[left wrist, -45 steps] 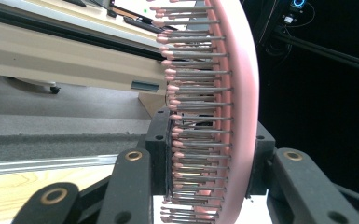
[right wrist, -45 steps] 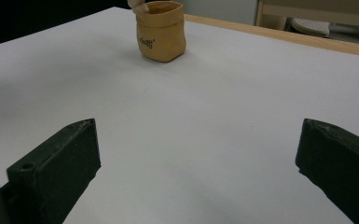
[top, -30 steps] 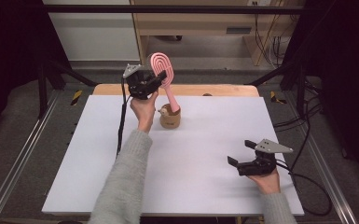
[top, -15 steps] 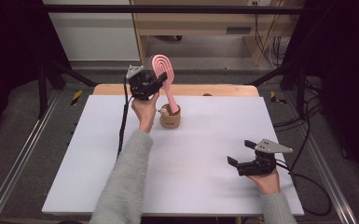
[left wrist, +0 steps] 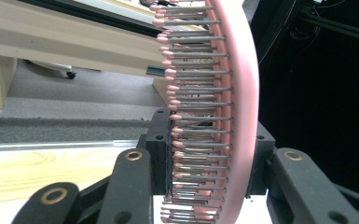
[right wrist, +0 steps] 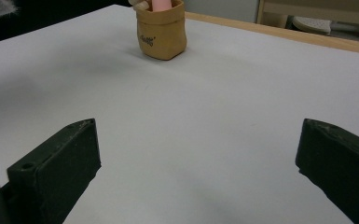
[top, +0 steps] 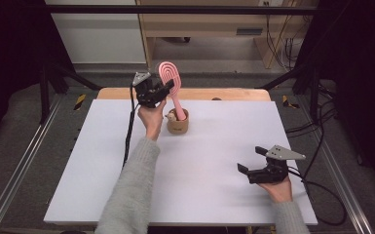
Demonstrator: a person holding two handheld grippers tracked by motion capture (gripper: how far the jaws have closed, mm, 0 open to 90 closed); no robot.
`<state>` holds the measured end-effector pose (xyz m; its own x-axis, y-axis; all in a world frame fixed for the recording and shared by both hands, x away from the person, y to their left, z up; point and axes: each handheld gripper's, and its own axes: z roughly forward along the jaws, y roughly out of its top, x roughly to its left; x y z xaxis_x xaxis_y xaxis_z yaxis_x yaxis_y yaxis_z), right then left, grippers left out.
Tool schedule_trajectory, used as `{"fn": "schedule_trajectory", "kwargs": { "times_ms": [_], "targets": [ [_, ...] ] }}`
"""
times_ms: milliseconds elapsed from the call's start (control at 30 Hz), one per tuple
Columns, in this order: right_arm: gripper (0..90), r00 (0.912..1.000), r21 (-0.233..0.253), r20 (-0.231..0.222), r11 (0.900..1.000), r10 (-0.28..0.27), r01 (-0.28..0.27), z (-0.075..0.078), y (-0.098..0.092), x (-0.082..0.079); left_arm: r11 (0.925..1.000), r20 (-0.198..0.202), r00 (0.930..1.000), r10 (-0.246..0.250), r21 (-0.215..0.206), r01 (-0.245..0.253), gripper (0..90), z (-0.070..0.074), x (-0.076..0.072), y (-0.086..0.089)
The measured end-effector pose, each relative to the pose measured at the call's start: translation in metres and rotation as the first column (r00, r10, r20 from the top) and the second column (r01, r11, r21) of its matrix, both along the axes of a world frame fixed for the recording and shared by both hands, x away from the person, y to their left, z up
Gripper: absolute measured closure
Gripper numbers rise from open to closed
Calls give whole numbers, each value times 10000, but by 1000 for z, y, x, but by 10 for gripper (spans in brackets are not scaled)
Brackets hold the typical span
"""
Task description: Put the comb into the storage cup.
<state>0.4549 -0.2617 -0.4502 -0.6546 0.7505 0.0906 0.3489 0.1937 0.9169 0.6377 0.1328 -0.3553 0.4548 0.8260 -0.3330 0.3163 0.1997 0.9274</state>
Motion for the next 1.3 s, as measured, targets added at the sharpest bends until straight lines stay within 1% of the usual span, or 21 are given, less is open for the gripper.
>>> {"fn": "schedule_trajectory", "kwargs": {
  "times_ms": [200,333,433,500,667,733,1300],
  "targets": [
    [2,10000,11,-5,10000,-4,4,0,0,0,10000,-74,10000,-17,-15,17,627,-3,0,0],
    [2,10000,21,-9,10000,3,-3,0,0,0,9999,-88,9999,-50,-115,49,627,-5,0,-1],
    [2,10000,16,0,10000,8,-8,0,0,0,9999,-125,9999,-49,-102,47,627,-8,0,0],
    [2,10000,15,6,10000,5,-5,0,0,0,9998,-165,9999,-48,-187,45,627,-11,0,1],
    [2,10000,12,-4,10000,18,-18,0,0,0,9998,-260,9997,-44,-207,39,627,-15,-1,2],
    [2,10000,12,0,10000,20,-20,0,0,0,9996,-301,9995,-46,-278,38,627,-18,0,3],
    [2,10000,-5,-5,10000,28,-28,0,1,0,9995,-536,9985,-54,-311,38,627,-31,0,6]
  ]
}}
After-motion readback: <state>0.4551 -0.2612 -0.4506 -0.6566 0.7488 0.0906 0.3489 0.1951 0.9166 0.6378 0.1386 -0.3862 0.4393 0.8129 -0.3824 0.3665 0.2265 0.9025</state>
